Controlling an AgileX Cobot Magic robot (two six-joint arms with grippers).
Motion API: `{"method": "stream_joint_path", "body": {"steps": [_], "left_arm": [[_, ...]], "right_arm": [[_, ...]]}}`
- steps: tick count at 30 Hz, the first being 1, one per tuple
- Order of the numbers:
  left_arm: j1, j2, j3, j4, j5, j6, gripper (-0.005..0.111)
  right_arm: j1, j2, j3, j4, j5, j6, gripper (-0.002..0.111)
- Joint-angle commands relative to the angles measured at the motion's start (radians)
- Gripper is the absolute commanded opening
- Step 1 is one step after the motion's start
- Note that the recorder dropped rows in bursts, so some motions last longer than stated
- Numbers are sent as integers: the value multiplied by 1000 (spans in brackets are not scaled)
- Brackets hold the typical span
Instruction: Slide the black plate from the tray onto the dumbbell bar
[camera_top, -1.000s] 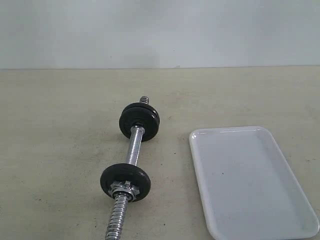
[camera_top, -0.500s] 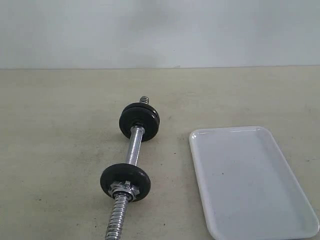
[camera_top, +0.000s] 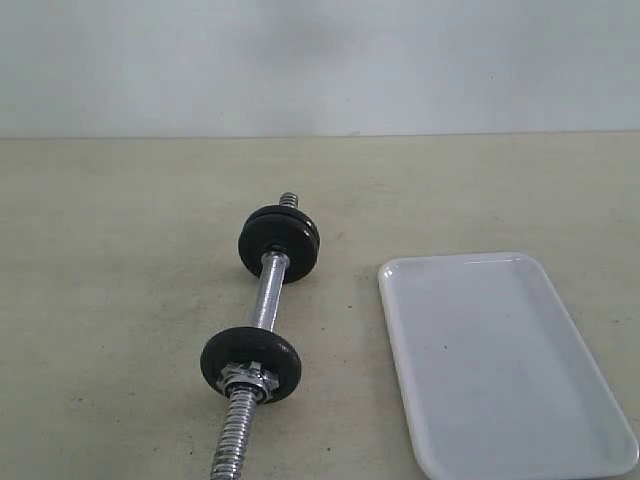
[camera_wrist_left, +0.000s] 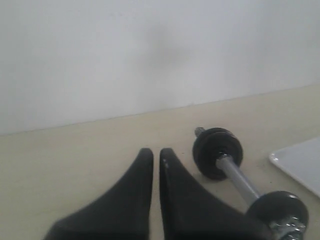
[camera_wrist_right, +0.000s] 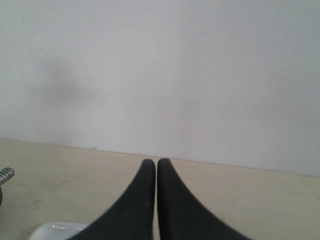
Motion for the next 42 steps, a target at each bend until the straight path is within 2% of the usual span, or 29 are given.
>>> {"method": "stream_joint_path", "body": {"steps": [1,5,8,15,25,28,35,37,42], "left_arm": [[99,-2,4,-8,-20,0,4],[162,-2,4,-8,-20,0,4],[183,-2,4,-8,-18,0,4],[185,-2,4,-8,-18,0,4],[185,-2,6,-8,-18,0,4],[185,-2,16,-8,-21,0,4],[185,-2,99,-8,-21,0,4],[185,-2,99,2,61,0,4],[185,-2,99,0,43,0,4]], "right_arm": [[-4,-5,6,-24,-7,-7,0],[-13,-5,7,-24,6,-7,0],[-11,-5,28,-24,4,-2,0],[-11,-5,98,-20,-53,92,0],[-11,-5,98,-81,-23,85,0],[-11,-5,98,-227,-21,216,0],[-11,-5,98,-749,61,785,0],[-11,-5,98,-793,97,853,0],[-11,-5,98,-793,142,855,0]]}}
